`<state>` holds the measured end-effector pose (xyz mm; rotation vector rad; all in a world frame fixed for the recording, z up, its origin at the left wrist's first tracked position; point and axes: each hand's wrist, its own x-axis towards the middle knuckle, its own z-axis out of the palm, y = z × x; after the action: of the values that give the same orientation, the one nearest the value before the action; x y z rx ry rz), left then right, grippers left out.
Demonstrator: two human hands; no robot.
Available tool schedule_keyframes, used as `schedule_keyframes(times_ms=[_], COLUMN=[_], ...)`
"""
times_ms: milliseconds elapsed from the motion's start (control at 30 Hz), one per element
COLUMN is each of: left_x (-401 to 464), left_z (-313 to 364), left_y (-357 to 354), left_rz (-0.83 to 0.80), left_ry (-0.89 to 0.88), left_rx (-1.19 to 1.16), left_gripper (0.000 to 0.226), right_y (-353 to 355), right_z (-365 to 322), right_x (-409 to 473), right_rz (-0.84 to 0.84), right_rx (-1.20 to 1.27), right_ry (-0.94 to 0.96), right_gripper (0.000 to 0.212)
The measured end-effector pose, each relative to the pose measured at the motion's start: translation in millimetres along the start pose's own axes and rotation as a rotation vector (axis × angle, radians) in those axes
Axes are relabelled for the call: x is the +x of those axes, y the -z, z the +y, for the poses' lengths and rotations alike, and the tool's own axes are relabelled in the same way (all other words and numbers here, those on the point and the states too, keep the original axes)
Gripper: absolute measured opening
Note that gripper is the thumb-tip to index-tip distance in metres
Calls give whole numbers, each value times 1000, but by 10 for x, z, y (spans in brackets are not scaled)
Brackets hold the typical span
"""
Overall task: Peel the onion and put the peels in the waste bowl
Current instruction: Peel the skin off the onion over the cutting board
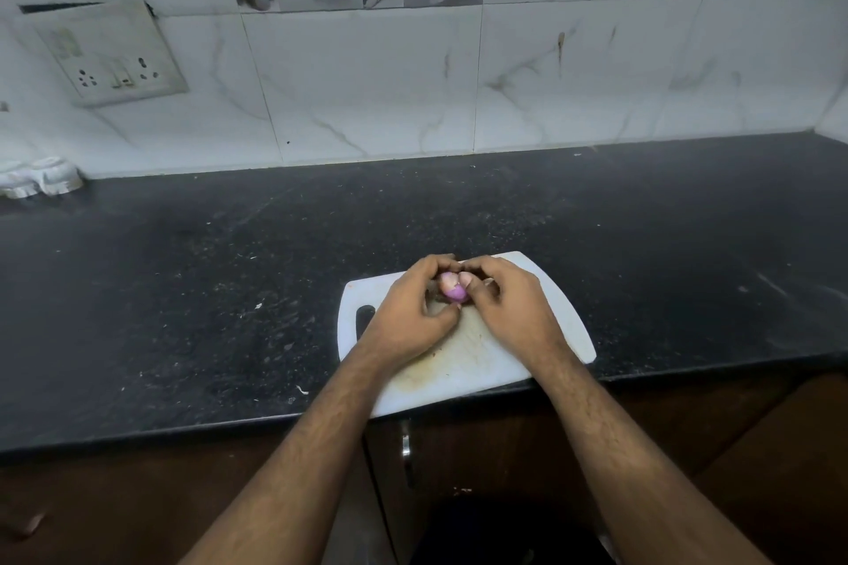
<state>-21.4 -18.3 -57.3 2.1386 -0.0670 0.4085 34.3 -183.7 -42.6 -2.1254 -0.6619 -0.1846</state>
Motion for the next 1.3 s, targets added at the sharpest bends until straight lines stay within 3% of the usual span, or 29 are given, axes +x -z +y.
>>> schedule_keyframes(times_ms=[133, 200, 300, 400, 500, 900, 1300], left_x=[9, 9, 5, 0, -6, -49, -17], left_z=[17, 13, 19, 41, 41, 110, 65], left_y=[-9, -11, 9, 21, 22, 44, 26], left_rz=[-22, 30, 118, 117, 83, 19, 56], left_ry=[58, 79, 93, 74, 80, 117, 31], left_rx=[25, 0, -34, -51, -29, -56, -34], left_gripper=[69, 64, 44, 31, 38, 57, 43], right_y=[4, -3, -8, -7, 12, 83, 103], right_z=[19, 27, 79, 100, 77, -59, -44], right_x=[6, 8, 25, 22, 12, -41, -45], right_rz=[1, 10, 1, -15, 18, -2, -10], right_rx=[40, 32, 14, -6, 47, 142, 210], right_ry=[-75, -99, -136, -147, -142, -179, -267], right_gripper=[17, 15, 30, 33, 14, 4, 7])
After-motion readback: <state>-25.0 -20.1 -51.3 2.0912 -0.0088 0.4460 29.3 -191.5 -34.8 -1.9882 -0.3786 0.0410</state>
